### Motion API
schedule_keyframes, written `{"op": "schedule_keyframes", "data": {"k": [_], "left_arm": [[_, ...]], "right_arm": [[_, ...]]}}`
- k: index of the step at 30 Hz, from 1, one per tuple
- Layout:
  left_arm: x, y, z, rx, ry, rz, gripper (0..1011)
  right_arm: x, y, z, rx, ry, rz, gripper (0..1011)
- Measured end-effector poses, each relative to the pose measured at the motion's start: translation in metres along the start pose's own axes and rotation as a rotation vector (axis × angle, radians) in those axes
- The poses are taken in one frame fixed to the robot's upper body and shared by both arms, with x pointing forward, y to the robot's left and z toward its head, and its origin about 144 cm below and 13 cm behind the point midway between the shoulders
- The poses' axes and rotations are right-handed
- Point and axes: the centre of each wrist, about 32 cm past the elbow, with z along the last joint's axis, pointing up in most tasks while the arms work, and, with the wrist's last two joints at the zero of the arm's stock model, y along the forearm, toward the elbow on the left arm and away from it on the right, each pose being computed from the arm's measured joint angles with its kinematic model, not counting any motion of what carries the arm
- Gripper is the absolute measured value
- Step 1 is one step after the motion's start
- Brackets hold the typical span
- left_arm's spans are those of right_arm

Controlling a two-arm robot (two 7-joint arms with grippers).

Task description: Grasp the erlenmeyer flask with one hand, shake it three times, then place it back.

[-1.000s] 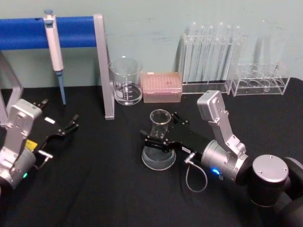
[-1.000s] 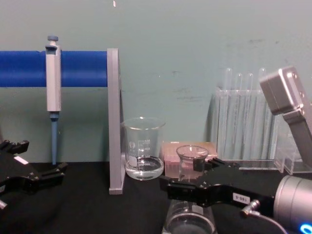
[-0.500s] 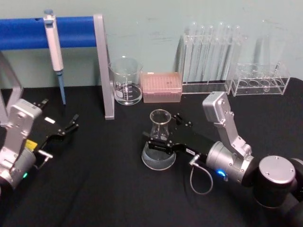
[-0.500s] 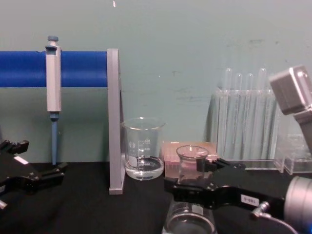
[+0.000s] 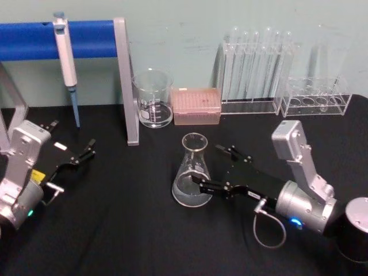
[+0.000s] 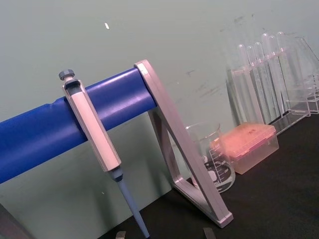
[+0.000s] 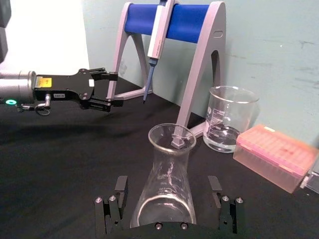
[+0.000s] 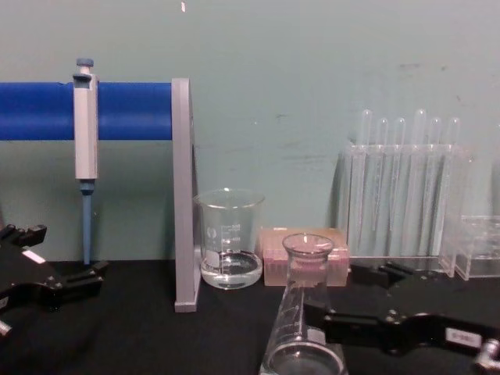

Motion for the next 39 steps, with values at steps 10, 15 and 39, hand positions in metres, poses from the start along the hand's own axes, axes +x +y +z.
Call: {"op": "schedule_keyframes", "data": {"k": [10, 15, 39], "left_arm": [[0.000, 0.000, 0.000, 0.000, 0.000, 0.000, 1001], [0.000, 0.000, 0.000, 0.000, 0.000, 0.000, 1001], [0.000, 0.000, 0.000, 0.000, 0.000, 0.000, 1001]], "right_arm": [[0.005, -0.025, 0.004, 0.009, -0.008, -0.015, 1000], [0.009, -0.033, 0.008, 0.023, -0.009, -0.062, 1000], [0.015, -0.001, 0.001, 0.122, 0.076, -0.529, 1000]]}}
